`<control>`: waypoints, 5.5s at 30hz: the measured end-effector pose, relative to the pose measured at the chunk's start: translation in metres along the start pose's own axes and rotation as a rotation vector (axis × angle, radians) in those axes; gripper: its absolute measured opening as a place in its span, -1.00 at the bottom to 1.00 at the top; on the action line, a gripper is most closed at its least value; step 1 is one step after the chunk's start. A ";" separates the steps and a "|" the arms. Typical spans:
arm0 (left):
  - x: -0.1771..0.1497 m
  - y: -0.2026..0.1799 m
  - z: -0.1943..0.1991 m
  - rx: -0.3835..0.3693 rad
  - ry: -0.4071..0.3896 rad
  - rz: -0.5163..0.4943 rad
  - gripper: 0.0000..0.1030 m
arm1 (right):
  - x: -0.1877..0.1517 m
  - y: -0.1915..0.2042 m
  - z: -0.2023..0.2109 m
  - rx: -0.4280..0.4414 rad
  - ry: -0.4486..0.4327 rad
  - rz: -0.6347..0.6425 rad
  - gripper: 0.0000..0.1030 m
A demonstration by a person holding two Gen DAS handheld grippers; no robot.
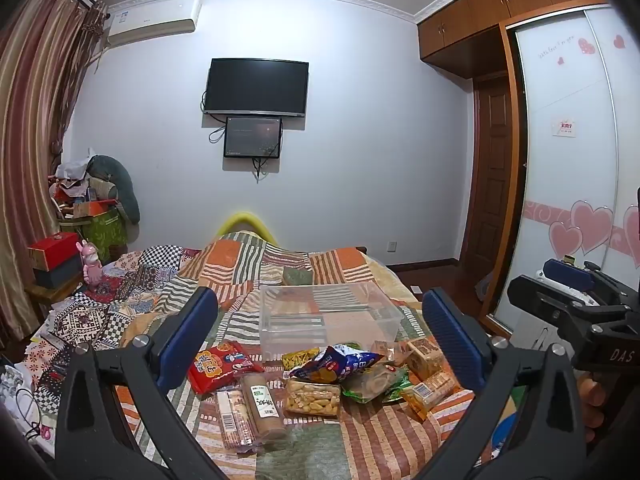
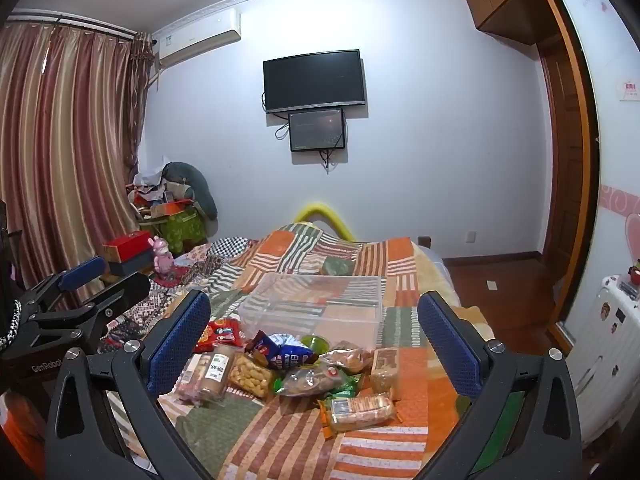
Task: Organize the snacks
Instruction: 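Reach both grippers toward the snacks beside the clear box, then grasp the wrapped biscuit roll with left gripper while right gripper grasps the bread loaf, then lower the biscuit roll and bread loaf into the clear box, open both grippers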
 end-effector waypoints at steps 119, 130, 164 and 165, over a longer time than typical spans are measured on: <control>-0.179 0.149 -0.112 0.109 0.597 0.154 -0.13 | -0.074 -0.053 -0.151 0.011 0.431 -0.059 -0.36; -0.092 0.107 -0.175 0.021 0.453 0.057 -0.13 | -0.039 -0.029 -0.186 0.042 0.368 -0.037 -0.36; -0.124 0.097 -0.326 -0.073 0.674 0.037 -0.12 | -0.093 0.002 -0.286 0.059 0.641 0.105 -0.31; -0.123 0.096 -0.323 -0.081 0.674 0.043 -0.12 | -0.089 0.003 -0.282 0.059 0.626 0.117 -0.30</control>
Point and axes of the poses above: each gripper's, at about its wrist camera, not at the fingertips, and z roughly against the way its jaws point, y to its left, x to its top, the point moved 9 cm from there along -z, roughly the way its jaws point, and after that the axes turned 9 degrees about -x, right-handed, at the moved point
